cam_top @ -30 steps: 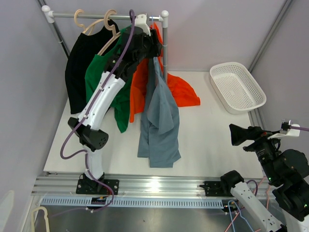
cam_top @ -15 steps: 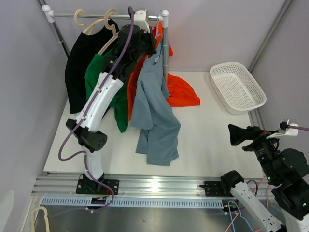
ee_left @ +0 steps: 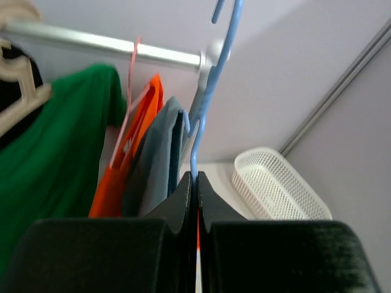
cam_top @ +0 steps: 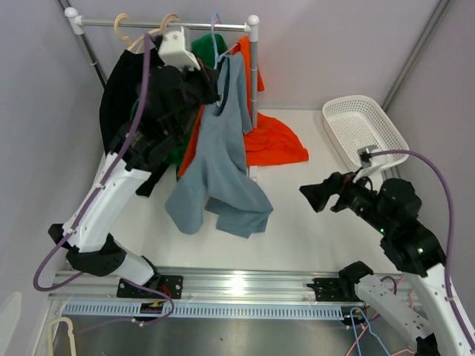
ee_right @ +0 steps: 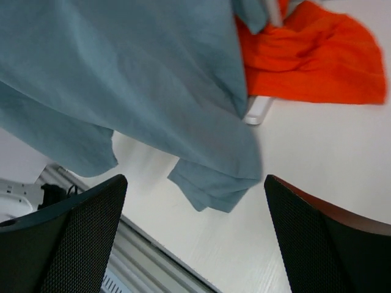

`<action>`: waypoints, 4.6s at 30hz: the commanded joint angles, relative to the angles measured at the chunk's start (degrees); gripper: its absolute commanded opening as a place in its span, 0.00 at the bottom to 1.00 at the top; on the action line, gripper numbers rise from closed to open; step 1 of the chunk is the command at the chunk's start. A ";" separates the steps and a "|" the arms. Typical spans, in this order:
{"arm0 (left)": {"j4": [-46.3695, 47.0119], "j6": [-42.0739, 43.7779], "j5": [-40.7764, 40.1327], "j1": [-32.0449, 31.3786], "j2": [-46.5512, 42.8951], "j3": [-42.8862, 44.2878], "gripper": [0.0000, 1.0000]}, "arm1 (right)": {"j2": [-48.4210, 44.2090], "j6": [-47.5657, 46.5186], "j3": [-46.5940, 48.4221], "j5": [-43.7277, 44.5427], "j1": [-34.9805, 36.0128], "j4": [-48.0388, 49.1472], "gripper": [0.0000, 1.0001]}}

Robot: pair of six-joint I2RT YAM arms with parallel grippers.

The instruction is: Remove the t-shirt from the hanger

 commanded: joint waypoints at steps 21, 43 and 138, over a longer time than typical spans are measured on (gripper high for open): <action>-11.35 -13.28 -22.11 -13.06 3.35 0.02 0.00 | 28.90 -12.16 1.17 14.30 40.92 35.51 0.64; -25.34 -15.91 8.12 -10.93 -15.42 -12.94 0.01 | 24.61 -3.46 -10.79 38.07 53.25 36.40 0.00; 17.75 4.03 1.62 5.31 12.39 1.38 0.01 | 19.41 -0.21 8.20 45.37 -9.87 31.73 0.99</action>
